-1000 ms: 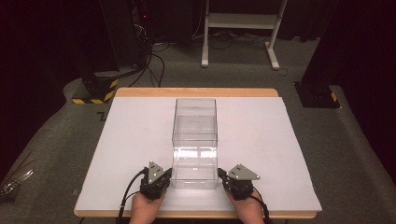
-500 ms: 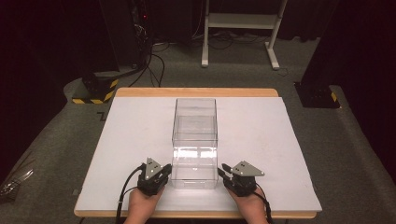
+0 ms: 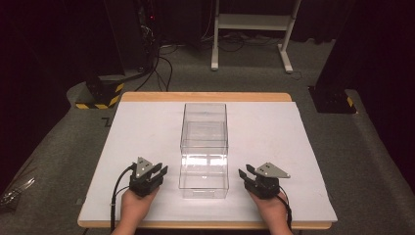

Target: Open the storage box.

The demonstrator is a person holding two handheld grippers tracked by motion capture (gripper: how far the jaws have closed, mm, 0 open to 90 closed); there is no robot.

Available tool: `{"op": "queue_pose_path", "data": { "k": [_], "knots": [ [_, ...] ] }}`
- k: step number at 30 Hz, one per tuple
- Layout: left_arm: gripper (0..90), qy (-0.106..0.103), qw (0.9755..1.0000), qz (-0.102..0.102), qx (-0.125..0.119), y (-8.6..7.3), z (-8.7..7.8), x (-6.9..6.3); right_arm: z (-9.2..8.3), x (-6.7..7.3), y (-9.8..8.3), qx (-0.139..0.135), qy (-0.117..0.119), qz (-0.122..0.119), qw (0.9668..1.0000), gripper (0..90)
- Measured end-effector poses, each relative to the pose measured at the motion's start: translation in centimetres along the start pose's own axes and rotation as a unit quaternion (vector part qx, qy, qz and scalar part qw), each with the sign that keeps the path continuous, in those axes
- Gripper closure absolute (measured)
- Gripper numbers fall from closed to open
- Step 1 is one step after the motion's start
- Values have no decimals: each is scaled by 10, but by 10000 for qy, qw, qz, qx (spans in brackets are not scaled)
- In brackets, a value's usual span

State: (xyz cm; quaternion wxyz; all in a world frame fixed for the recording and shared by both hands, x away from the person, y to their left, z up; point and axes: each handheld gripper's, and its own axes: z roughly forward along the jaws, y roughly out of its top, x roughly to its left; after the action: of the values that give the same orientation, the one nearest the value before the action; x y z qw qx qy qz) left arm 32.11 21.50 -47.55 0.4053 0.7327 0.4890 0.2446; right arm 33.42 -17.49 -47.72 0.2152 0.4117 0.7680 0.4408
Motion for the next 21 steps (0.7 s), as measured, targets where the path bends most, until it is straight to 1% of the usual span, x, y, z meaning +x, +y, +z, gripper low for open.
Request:
{"op": "queue_pose_path", "data": {
  "k": [3,6,9,10,11,12,13,15,18,20,21],
  "knots": [
    [676,83,10000,-44,-22,1,-3,10,-3,-10,0,-16,-106,93,9999,596],
    [649,240,9997,-45,-12,1,-7,21,-7,-20,-1,-35,-219,176,9996,590],
    [618,333,9994,-118,-5,-1,-11,34,-11,-32,-2,-55,-356,267,9990,584],
    [616,333,9994,-118,-5,-1,-11,34,-12,-36,-2,-63,-421,287,9987,584],
    [611,419,9990,-179,3,-3,-13,43,-14,-41,-3,-71,-476,334,9983,581],
    [609,480,9987,-196,20,-4,-14,48,-15,-44,-3,-76,-510,361,9980,581],
    [605,514,9984,-231,29,-5,-15,52,-17,-48,-4,-70,-593,379,9975,579],
    [592,664,9974,-268,60,-8,-16,60,-20,-56,-6,-62,-710,433,9965,575],
    [561,848,9959,-282,163,-13,-16,72,-24,-66,-8,-27,-922,459,9947,569],
    [541,939,9945,-335,311,-18,-14,80,-26,-71,-10,42,-1100,410,9931,565],
    [531,966,9941,-342,368,-20,-13,83,-26,-75,-11,94,-1144,422,9925,558]
  ]
}}
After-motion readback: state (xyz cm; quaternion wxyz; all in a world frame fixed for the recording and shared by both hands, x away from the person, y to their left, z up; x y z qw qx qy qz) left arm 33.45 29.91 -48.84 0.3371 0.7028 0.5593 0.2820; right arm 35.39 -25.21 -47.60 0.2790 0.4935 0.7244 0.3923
